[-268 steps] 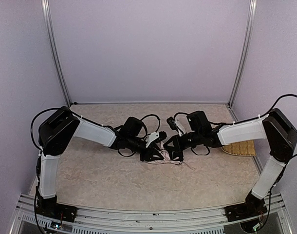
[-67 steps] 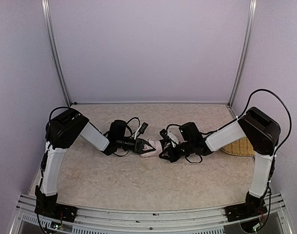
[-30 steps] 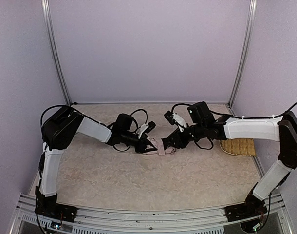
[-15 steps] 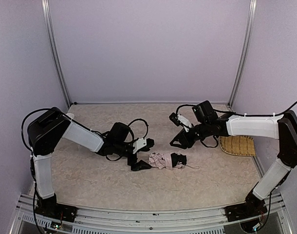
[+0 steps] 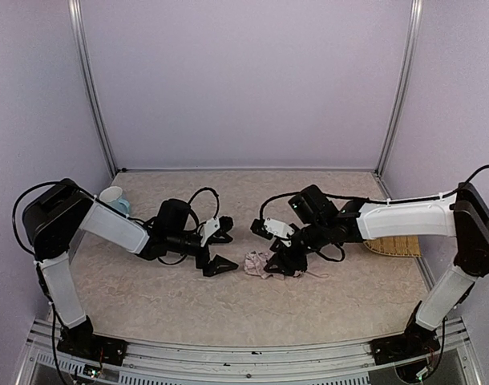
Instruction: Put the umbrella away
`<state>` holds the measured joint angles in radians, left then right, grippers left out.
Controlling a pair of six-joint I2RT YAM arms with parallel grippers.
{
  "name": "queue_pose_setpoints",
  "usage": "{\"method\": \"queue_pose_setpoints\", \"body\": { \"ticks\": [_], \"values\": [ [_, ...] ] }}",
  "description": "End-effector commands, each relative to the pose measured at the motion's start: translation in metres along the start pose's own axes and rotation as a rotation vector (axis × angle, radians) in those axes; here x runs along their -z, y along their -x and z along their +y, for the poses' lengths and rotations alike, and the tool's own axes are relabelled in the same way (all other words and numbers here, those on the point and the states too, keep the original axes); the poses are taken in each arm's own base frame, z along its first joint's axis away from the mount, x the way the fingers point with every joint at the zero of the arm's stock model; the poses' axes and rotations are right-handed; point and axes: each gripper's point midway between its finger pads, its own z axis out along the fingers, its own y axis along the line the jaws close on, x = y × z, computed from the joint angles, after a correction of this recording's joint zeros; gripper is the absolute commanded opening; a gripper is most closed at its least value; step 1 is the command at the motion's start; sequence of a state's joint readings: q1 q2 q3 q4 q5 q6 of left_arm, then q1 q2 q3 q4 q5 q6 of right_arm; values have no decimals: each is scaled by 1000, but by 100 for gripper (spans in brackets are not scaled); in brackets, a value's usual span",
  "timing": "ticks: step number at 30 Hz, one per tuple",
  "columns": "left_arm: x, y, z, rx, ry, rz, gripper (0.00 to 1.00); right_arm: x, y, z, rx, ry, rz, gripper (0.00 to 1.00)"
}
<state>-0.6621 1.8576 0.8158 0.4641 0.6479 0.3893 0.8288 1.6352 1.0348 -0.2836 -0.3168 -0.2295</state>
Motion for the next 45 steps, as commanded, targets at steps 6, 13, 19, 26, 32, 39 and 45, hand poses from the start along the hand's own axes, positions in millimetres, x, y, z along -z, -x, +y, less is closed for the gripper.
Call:
{"method": "queue_pose_setpoints", "body": {
  "ticks": [6,13,19,26,32,39,45],
  "values": [
    [9,19,3,-9,38,-59,99,-30,-45,-43,110,-268,229,72],
    [15,18,-2,-10,26,-57,99,-51,-60,-51,133,-262,310,62],
    [13,26,-15,-157,52,-43,99,-55,-59,-53,-9,-90,266,59],
    [-23,49,-9,-540,135,62,99,-57,-53,-64,-145,129,175,60],
    [-67,31,16,-658,58,189,99,-44,-32,-68,-166,293,39,64],
    [-93,1,13,-611,-138,267,99,-21,-3,-87,-204,441,-101,66],
    [-100,-22,23,-525,-187,352,86,-4,4,-115,-261,419,-178,66]
  ]
}}
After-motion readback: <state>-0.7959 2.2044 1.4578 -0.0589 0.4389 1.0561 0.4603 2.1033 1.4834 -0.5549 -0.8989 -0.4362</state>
